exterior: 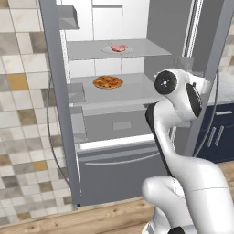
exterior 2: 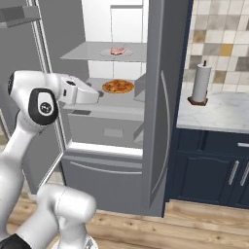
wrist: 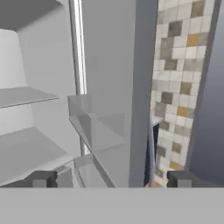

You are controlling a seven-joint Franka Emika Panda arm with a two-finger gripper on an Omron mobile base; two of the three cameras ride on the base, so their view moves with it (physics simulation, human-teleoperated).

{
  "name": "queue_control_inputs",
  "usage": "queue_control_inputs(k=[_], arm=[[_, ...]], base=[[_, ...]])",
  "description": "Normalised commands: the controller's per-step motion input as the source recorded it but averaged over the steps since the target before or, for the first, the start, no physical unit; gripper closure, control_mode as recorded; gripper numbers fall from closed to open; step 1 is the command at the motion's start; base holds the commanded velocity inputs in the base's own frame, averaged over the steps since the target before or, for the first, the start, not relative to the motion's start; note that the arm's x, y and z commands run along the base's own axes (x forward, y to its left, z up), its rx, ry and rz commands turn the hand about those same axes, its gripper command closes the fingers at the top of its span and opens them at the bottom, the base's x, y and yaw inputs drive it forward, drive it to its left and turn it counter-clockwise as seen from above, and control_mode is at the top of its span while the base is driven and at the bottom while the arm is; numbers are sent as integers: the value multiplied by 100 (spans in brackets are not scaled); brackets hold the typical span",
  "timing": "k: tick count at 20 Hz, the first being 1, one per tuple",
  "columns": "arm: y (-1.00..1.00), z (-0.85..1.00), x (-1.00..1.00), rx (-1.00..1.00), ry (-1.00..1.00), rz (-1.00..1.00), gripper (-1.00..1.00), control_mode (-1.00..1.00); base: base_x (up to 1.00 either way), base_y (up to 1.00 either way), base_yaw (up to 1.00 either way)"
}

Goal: Retrieve the steak from the fridge and place it on the saucepan with marinade on the stove.

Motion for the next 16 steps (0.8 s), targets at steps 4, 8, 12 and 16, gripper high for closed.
queue_control_inputs(k=[4,8,12,16], arm=[[0,-24,16,0,-19,-9,-100,-100],[0,-28,12,0,-20,-5,-100,-100],[-4,-18,16,0,-19,-6,-100,-100],[-18,0,26,1,-8,-12,-100,-100]], base=[[0,0,0],[0,0,0],[0,0,0],[0,0,0]])
